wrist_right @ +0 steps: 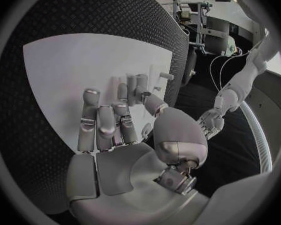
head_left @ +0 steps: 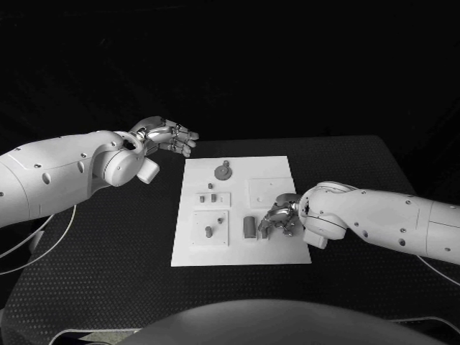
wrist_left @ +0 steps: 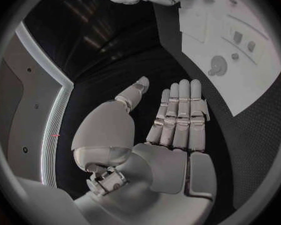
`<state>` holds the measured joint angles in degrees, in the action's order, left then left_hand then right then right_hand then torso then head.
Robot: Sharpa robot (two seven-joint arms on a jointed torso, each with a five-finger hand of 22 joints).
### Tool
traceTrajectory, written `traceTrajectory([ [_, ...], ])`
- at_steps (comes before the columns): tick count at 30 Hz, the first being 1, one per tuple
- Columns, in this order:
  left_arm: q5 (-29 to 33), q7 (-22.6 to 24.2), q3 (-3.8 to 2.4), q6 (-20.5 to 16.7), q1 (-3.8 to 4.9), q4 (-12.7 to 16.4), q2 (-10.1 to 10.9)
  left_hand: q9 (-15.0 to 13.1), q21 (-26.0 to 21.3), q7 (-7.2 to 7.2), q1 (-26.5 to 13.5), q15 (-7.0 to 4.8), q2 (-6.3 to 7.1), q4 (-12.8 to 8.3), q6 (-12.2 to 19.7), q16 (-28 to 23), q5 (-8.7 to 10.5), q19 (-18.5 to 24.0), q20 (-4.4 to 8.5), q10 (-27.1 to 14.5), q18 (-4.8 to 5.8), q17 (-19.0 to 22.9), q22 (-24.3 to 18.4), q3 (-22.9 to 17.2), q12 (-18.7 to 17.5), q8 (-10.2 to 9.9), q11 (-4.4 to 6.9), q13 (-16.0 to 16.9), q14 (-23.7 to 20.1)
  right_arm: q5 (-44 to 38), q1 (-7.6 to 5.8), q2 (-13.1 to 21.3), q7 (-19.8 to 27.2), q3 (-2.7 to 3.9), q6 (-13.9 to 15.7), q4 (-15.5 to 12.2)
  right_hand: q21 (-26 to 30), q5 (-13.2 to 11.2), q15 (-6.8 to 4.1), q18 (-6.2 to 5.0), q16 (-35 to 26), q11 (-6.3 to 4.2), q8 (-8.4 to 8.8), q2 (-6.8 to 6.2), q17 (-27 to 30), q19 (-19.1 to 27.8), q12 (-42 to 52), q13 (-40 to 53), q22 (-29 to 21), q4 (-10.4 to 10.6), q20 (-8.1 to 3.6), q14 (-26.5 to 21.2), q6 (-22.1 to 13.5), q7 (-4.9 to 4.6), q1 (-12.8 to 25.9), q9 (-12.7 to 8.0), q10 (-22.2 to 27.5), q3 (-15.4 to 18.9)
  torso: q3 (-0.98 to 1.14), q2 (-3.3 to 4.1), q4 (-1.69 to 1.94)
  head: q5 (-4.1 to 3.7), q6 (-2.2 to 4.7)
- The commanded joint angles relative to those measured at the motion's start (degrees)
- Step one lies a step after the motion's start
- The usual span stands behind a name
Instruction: Assemble the parts on the task board
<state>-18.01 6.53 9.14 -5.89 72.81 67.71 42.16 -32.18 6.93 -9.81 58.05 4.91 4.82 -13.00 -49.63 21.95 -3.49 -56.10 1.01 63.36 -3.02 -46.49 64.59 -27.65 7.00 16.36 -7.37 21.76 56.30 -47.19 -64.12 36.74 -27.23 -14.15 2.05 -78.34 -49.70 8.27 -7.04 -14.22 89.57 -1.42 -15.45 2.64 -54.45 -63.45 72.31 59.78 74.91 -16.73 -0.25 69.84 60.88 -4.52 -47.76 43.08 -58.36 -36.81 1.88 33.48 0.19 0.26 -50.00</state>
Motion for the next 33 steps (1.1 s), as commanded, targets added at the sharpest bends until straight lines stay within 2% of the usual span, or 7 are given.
traceTrajectory([
  [1,-0.14,0.38,-0.04,0.8,0.06,0.1,-0.11,0.04,-0.2,0.04,-0.25,0.14,-0.04,0.32,-0.5,-0.36,0.06,-0.13,-0.33,-0.31,-0.57,-0.1,0.06,0.05,0.24,0.14,0.06,0.06,0.4,-0.97,0.06,-0.07,-0.06,-0.01,-1.12,0.18,-0.26,0.2,-0.22,-0.78,-0.31,-0.1,-0.14,1.72,0.05,-0.07,-0.24,-0.06,1.1,0.15,-0.01,0.03,0.16,-0.11,-1.1,0.1,-0.29,-0.34,0.01,-0.01,0.01,0.05,0.0],
  [15,-0.14,0.4,-0.04,0.71,0.06,0.03,-0.08,0.05,-0.23,0.04,-0.25,0.15,-0.03,0.34,-0.49,-0.41,0.07,-0.13,-0.34,-0.32,-0.57,-0.14,0.08,0.06,0.24,0.13,0.05,0.07,0.41,-5.03,0.55,-0.48,-0.06,-0.01,0.18,1.44,-0.22,0.2,-0.2,-0.78,-0.32,-0.07,-0.07,1.63,0.1,-0.04,-0.26,-0.06,1.1,0.14,0.01,-0.03,0.11,-0.14,-0.95,0.07,-0.23,-0.33,0.01,0.0,-0.03,0.1,0.0],
  [33,-0.14,0.38,-0.04,0.89,0.06,-0.04,-0.23,0.05,-0.27,0.04,-0.25,0.15,-0.05,0.36,-0.51,-0.47,0.07,-0.14,-0.34,-0.32,-0.57,-0.21,0.12,0.06,0.25,0.13,0.05,0.09,0.42,-4.28,1.23,-1.43,0.07,-0.01,-0.88,1.79,-0.18,0.2,-0.16,-0.78,-0.35,-0.03,0.01,1.54,0.26,0.0,-0.3,-0.07,1.08,0.18,0.03,-0.17,0.06,-0.17,-0.77,0.04,-0.17,-0.33,-0.02,-0.01,-0.03,0.19,0.0],
])
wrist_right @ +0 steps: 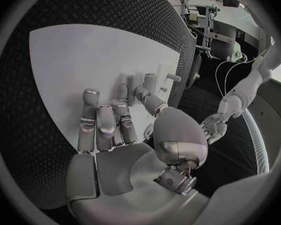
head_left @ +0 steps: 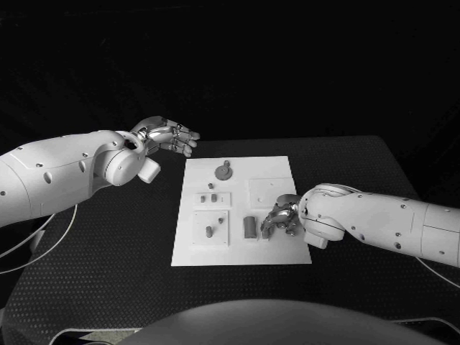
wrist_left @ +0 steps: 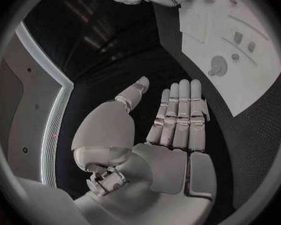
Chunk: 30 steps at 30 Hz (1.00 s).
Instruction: Assemble the parts on the task board
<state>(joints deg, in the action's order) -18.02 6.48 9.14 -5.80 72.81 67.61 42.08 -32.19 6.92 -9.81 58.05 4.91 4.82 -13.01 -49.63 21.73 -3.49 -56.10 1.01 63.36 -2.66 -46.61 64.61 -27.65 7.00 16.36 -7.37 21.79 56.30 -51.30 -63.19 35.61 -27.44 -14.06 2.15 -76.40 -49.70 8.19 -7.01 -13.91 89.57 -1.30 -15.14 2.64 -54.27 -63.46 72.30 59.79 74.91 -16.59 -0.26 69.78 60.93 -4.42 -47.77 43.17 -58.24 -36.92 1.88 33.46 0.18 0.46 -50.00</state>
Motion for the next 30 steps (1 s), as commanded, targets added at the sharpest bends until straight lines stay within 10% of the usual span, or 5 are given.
traceTrajectory([
  [1,-0.13,0.43,-0.04,0.79,0.06,0.08,-0.15,0.05,-0.27,0.04,-0.25,0.16,-0.05,0.36,-0.51,-0.25,0.07,-0.14,-0.34,-0.32,-0.93,-0.1,0.09,0.06,0.25,0.13,0.05,0.06,0.42,-0.17,0.33,-0.31,0.24,-0.1,-0.82,-0.11,-0.18,0.28,-0.19,-1.09,-0.35,-0.15,-0.31,1.54,0.1,0.0,-0.28,-0.08,1.08,0.04,0.04,-0.12,0.0,-0.27,-0.75,-0.06,-0.29,-0.21,-0.03,0.0,-0.01,-0.01,0.0],
  [8,-0.13,0.38,-0.04,0.73,0.06,0.07,-0.09,0.05,-0.28,0.03,-0.27,0.16,-0.04,0.37,-0.5,-0.27,0.07,-0.15,-0.35,-0.33,-0.93,-0.12,0.1,0.07,0.25,0.13,0.05,0.07,0.42,0.14,0.36,-0.32,0.35,-0.1,-0.15,0.13,0.21,0.28,0.08,-1.09,-0.68,0.24,0.46,0.54,1.59,0.24,-0.61,-0.21,0.96,0.56,0.25,-1.31,-1.05,-0.69,0.83,-0.38,0.28,0.14,0.0,0.0,-0.01,0.03,0.0],
  [23,-0.13,0.23,-0.04,0.77,0.06,0.07,-0.13,0.06,-0.31,0.03,-0.26,0.16,-0.04,0.38,-0.5,-0.31,0.07,-0.15,-0.35,-0.33,-0.93,-0.16,0.12,0.06,0.25,0.12,0.05,0.08,0.42,0.58,0.45,-0.62,0.36,-0.1,-0.94,0.22,1.53,0.25,1.37,-1.09,-1.58,1.62,3.08,-7.12,4.5,0.84,-0.96,-0.49,0.93,5.83,0.5,-3.85,-4.37,-2.17,6.13,-2.34,1.82,-0.14,0.01,0.0,-0.01,0.18,0.0],
  [30,-0.13,0.13,-0.03,0.84,0.06,0.1,-0.11,0.06,-0.33,0.03,-0.26,0.16,-0.03,0.38,-0.49,-0.33,0.07,-0.14,-0.35,-0.34,-0.93,-0.18,0.13,0.07,0.24,0.12,0.05,0.08,0.42,0.58,0.47,-0.62,0.38,-0.1,-1.16,0.05,1.58,0.24,1.43,-1.09,-1.58,1.67,3.13,-7.65,4.5,0.82,-0.89,-0.49,0.97,6.47,0.5,-3.88,-4.46,-2.22,6.31,-2.44,1.9,-0.34,0.0,-0.01,-0.01,0.2,0.0],
])
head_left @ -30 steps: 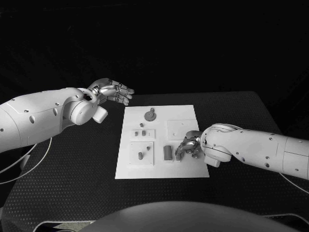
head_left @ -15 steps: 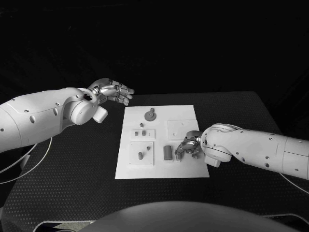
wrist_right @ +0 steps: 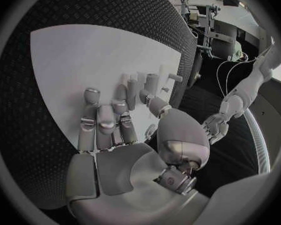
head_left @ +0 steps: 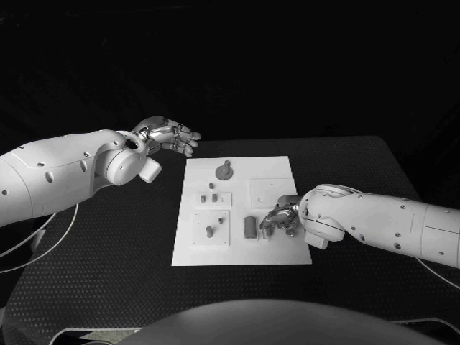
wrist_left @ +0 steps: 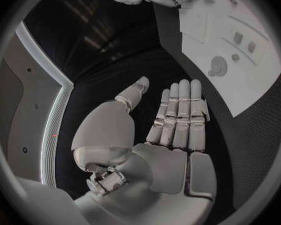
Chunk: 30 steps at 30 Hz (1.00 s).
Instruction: Assemble the parts on the task board
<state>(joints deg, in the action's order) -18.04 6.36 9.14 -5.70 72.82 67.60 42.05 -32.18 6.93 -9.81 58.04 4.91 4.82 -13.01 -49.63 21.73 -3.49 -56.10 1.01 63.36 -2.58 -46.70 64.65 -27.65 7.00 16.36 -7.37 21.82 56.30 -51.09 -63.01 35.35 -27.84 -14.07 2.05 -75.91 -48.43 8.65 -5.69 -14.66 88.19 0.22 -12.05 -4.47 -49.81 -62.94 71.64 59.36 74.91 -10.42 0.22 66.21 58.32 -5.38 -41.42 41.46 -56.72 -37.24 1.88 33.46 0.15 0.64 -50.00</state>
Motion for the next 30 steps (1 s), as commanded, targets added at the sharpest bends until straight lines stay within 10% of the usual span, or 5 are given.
traceTrajectory([
  [1,-0.12,0.26,-0.03,0.69,0.05,0.12,-0.06,0.06,-0.33,0.03,-0.26,0.16,-0.03,0.38,-0.49,-0.34,0.07,-0.14,-0.35,-0.34,-1.01,-0.08,0.1,0.07,0.24,0.12,0.05,0.05,0.42,0.37,0.29,-0.35,0.8,-0.08,-1.08,-0.49,0.31,-0.22,0.11,-0.34,-0.21,0.16,0.03,-0.52,0.03,0.3,-0.23,-0.06,0.97,0.34,0.01,-0.31,-1.83,-1.26,-0.06,-0.74,0.38,-0.07,0.0,0.0,0.01,0.04,0.0],
  [16,-0.12,0.23,-0.03,0.74,0.05,0.13,0.0,0.06,-0.34,0.04,-0.24,0.16,-0.05,0.37,-0.5,-0.35,0.07,-0.14,-0.35,-0.34,-1.01,-0.09,0.1,0.05,0.24,0.12,0.05,0.05,0.42,-0.52,0.32,0.35,1.47,-0.08,0.25,-1.43,0.15,-0.26,-0.06,-0.34,-0.01,-0.08,-0.57,0.27,-0.02,0.07,0.12,-0.07,1.12,0.37,-0.11,-0.11,-0.85,-0.98,-0.63,-0.62,0.13,-0.32,-0.01,-0.01,0.01,0.14,0.0],
  [30,-0.14,0.21,-0.03,0.82,0.05,0.12,0.04,0.06,-0.37,0.04,-0.22,0.17,-0.06,0.37,-0.51,-0.39,0.07,-0.13,-0.36,-0.34,-1.01,-0.12,0.12,0.05,0.25,0.12,0.05,0.06,0.42,-0.48,0.32,0.56,2.04,-0.08,0.42,-1.91,-0.34,-0.17,-0.86,-0.34,0.2,-1.08,-2.23,9.35,-1.07,-0.09,0.3,-0.72,1.18,-5.85,-0.05,1.11,2.08,0.1,-4.09,-0.36,-1.04,-0.98,0.0,0.0,0.0,0.08,0.0],
])
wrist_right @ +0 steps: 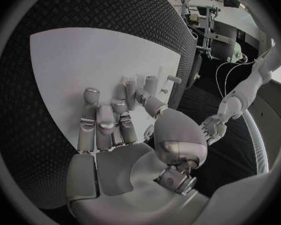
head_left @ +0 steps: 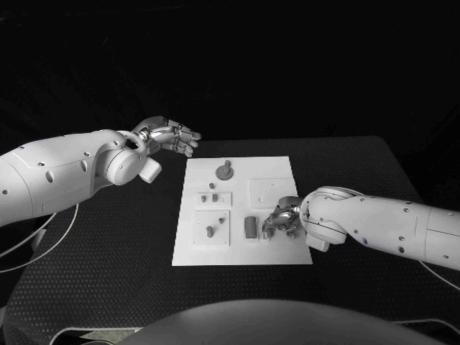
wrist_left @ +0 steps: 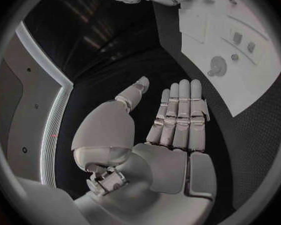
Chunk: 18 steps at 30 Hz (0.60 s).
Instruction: Assemble the parts on the task board
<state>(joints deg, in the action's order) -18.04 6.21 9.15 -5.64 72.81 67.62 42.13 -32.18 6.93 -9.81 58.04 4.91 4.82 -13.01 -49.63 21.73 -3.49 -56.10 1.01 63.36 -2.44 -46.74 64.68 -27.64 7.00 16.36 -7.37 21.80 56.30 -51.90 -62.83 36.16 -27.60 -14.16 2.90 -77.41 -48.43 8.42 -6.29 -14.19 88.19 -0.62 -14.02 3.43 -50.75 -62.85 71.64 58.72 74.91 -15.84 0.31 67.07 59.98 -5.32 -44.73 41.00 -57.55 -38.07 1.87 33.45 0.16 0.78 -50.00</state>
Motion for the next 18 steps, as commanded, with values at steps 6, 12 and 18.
traceTrajectory([
  [6,-0.15,0.36,-0.04,0.82,0.06,0.11,-0.02,0.06,-0.38,0.04,-0.25,0.18,-0.07,0.4,-0.51,-0.41,0.07,-0.13,-0.37,-0.34,-1.14,-0.1,0.1,0.06,0.25,0.12,0.05,0.09,0.42,1.38,0.13,-0.29,1.77,0.0,-0.81,-0.11,-0.4,0.04,-0.34,-0.81,0.26,-0.35,-0.45,1.8,-0.39,-0.24,0.35,-0.11,1.19,-0.52,-0.11,0.47,0.84,0.17,-0.79,0.11,-0.4,-0.17,0.0,0.01,0.03,-0.25,0.0],
  [12,-0.17,0.35,-0.04,0.89,0.05,-0.01,-0.11,0.06,-0.4,0.04,-0.27,0.18,-0.09,0.42,-0.52,-0.43,0.08,-0.13,-0.37,-0.35,-1.14,-0.12,0.11,0.06,0.25,0.12,0.05,0.09,0.42,2.32,0.13,-0.31,1.67,0.01,-0.72,-0.17,-0.41,0.02,-0.37,-0.81,0.26,-0.39,-0.52,1.82,-0.43,-0.24,0.33,-0.14,1.18,-0.48,-0.08,0.51,0.98,0.21,-0.65,0.11,-0.44,-0.1,0.0,0.01,0.0,-0.12,0.0],
  [18,-0.17,0.24,-0.03,1.06,0.04,-0.2,-0.22,0.06,-0.42,0.03,-0.31,0.19,-0.1,0.46,-0.51,-0.47,0.08,-0.13,-0.38,-0.36,-1.14,-0.14,0.12,0.08,0.24,0.12,0.04,0.1,0.41,4.73,0.13,-0.3,1.5,0.01,-1.39,-0.13,-0.41,0.03,-0.39,-0.81,0.27,-0.43,-0.58,1.89,-0.42,-0.24,0.32,-0.15,1.18,-0.49,-0.07,0.51,1.11,0.26,-0.6,0.11,-0.46,-0.1,0.0,0.02,-0.01,-0.06,0.0],
])
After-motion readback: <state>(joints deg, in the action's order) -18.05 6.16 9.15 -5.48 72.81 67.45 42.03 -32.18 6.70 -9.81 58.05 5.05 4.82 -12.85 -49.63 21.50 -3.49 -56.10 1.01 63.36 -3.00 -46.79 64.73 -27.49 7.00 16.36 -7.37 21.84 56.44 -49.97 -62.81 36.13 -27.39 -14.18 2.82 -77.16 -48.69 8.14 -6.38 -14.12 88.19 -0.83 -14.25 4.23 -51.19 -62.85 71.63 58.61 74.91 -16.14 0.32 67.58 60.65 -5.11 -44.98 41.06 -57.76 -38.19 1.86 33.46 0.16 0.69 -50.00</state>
